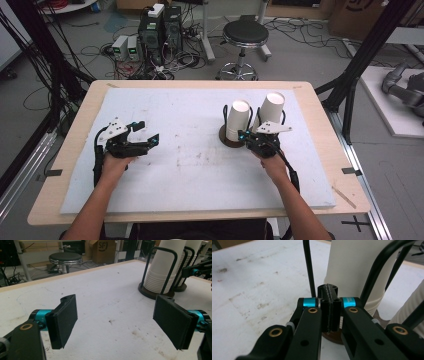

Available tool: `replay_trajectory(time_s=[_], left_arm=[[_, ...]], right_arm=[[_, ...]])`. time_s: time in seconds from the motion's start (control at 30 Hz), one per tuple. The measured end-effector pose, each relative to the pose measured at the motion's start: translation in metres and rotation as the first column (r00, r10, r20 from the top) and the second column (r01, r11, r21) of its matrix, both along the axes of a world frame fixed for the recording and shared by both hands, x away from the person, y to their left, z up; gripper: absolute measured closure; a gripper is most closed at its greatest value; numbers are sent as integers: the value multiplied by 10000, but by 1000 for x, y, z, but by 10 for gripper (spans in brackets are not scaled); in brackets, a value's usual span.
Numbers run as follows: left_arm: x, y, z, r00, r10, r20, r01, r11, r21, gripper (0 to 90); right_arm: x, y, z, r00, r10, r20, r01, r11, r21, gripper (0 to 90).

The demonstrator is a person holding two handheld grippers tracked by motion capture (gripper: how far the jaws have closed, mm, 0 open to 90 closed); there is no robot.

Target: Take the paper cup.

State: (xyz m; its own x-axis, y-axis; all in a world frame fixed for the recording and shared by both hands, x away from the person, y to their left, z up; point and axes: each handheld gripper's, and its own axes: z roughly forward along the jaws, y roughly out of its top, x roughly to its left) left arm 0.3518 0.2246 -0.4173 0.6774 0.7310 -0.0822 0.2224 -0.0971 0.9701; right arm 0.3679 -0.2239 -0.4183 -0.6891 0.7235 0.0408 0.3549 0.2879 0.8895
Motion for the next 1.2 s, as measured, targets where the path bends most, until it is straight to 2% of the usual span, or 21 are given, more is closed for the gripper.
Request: replay_trajectory(time_s=[0.13,0.43,0.47,0.57,0.73,0.9,1.1,1.13,1.2], left_arm=[[0,0,0,10000,17,2,-17,10000,0,195],[0,-2,-1,10000,-9,-46,10,10000,64,196],[0,-2,-1,10000,-28,-42,29,10000,68,196],[1,-3,-1,10000,-22,-54,23,10000,63,196],[1,-4,-2,10000,-20,-85,22,9999,167,196],[4,-8,-2,9999,-143,-69,143,9999,-18,217],[13,-20,9,9985,-550,23,550,9983,-200,216],[15,-26,11,9979,-645,90,649,9970,-416,213],[16,-29,12,9972,-741,94,745,9959,-507,211]], right_arm=[[1,0,-2,9999,-44,-110,44,10000,16,900],[6,6,-10,9989,-122,-460,107,9994,-329,900],[7,8,-13,9984,-248,-509,223,9986,-488,900],[8,9,-14,9974,-404,-598,371,9977,-563,900],[9,11,-14,9956,-621,-697,589,9972,-466,900],[8,12,-14,9946,-729,-737,700,9967,-405,900],[9,14,-14,9935,-814,-797,788,9962,-359,895],[9,13,-15,9936,-809,-788,784,9963,-348,898],[9,13,-15,9937,-782,-798,759,9966,-325,897]])
